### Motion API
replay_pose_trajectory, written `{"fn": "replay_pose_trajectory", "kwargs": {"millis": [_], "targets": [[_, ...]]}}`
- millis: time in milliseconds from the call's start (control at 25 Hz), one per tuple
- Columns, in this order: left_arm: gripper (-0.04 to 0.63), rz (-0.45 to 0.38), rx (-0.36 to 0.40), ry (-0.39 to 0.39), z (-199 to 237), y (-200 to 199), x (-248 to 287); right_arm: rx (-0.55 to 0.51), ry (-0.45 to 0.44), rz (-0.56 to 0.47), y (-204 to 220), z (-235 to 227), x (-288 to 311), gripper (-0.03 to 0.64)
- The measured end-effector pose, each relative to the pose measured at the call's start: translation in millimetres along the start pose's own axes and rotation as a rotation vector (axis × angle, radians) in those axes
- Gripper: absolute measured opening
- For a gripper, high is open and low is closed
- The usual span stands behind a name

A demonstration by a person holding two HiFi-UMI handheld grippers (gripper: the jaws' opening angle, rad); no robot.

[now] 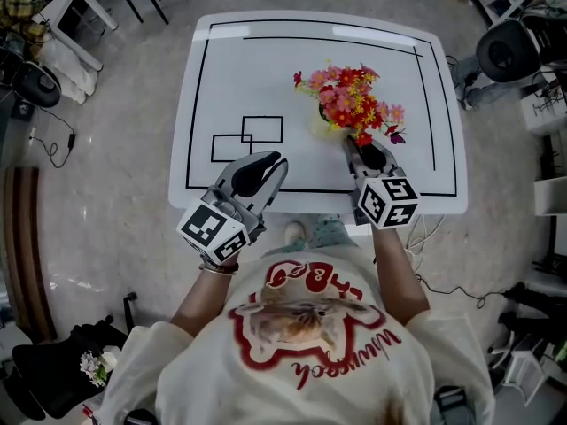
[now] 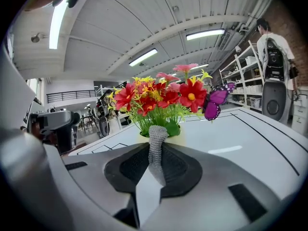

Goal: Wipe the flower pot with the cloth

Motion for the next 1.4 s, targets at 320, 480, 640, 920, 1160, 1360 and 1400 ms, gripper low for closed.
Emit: {"fn": "replay_pose_trajectory", "kwargs": {"millis": [320, 480, 640, 920, 1160, 1360, 1400], "targets": [[0.061, 0.010, 0.006, 0.011, 0.2, 1.1, 2.7, 0.009, -0.017, 0.004, 0.8, 6.6, 7.1, 0.057], [0.061, 0.011, 0.005, 0.011, 0.7, 1.3, 2.5, 0.009, -0.024, 0.005, 0.6, 8.9, 9.6, 0.057], [0.061, 0.009, 0.005, 0.009, 0.3, 0.8, 2.0, 0.000, -0.040, 0.008, 0.1, 13.5, 12.5, 0.058], [0.061, 0.001, 0.001, 0.000, 1.2, 2.0, -2.1, -0.008, -0.056, 0.009, -0.5, 19.4, 17.7, 0.058], [0.061, 0.005, -0.001, -0.008, 2.7, 3.1, -4.4, -0.011, -0.066, 0.013, 0.8, 21.9, 22.5, 0.058], [0.061, 0.001, -0.003, -0.012, 2.8, 3.7, -6.5, -0.013, -0.074, 0.013, 1.8, 25.1, 25.6, 0.058], [0.061, -0.001, -0.006, -0.013, 2.6, 4.0, -7.0, -0.013, -0.077, 0.012, 1.3, 26.0, 26.2, 0.058]]}}
Point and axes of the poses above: the fingertips, and each gripper's own axes: x forward along the fingers, z to its left, y out of its underside, the point moved 10 cm from there along -x, backward along the fingers, and after that the axes turned 2 degrees about -z, right-handed, at the moved point
